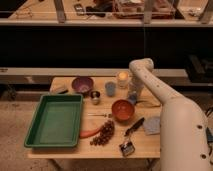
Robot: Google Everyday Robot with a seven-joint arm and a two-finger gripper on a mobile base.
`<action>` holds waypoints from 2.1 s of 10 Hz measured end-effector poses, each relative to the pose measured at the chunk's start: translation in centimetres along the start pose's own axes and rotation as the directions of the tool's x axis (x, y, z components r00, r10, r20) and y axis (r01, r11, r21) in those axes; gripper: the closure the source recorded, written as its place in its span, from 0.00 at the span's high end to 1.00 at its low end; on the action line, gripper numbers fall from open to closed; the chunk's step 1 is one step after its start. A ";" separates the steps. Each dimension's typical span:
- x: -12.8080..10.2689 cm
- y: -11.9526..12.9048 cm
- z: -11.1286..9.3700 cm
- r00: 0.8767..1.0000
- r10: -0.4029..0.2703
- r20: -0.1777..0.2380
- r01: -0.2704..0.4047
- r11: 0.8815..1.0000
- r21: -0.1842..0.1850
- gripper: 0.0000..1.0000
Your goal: Wipe tray with sponge
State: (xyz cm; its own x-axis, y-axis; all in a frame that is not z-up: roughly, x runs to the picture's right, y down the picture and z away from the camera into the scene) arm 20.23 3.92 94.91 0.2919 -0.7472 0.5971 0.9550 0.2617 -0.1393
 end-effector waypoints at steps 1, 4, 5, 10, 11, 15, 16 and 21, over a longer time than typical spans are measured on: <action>0.2 0.5 -0.9 1.000 0.014 -0.009 -0.014 1.000 0.018 0.00; 0.9 0.4 -6.3 0.998 0.039 -0.058 -0.033 0.995 0.090 0.00; 1.0 0.2 -9.0 0.996 0.044 -0.080 -0.035 0.993 0.116 0.00; 0.2 -0.2 -15.5 0.988 0.052 -0.144 -0.022 0.978 0.206 0.00; -0.2 -0.2 -15.8 0.988 0.051 -0.144 -0.018 0.975 0.222 0.00; -3.1 -4.3 -15.9 0.993 -0.038 -0.111 0.068 0.956 0.284 0.00; -3.8 -6.0 -15.7 0.992 -0.068 -0.103 0.096 0.951 0.294 0.00; -7.7 -17.1 -15.3 0.959 -0.270 -0.086 0.283 0.892 0.353 0.00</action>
State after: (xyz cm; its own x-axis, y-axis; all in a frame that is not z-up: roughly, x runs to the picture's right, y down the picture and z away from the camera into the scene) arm 2.42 -4.20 80.59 0.0267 -0.8400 0.5419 0.9160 0.2377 0.3233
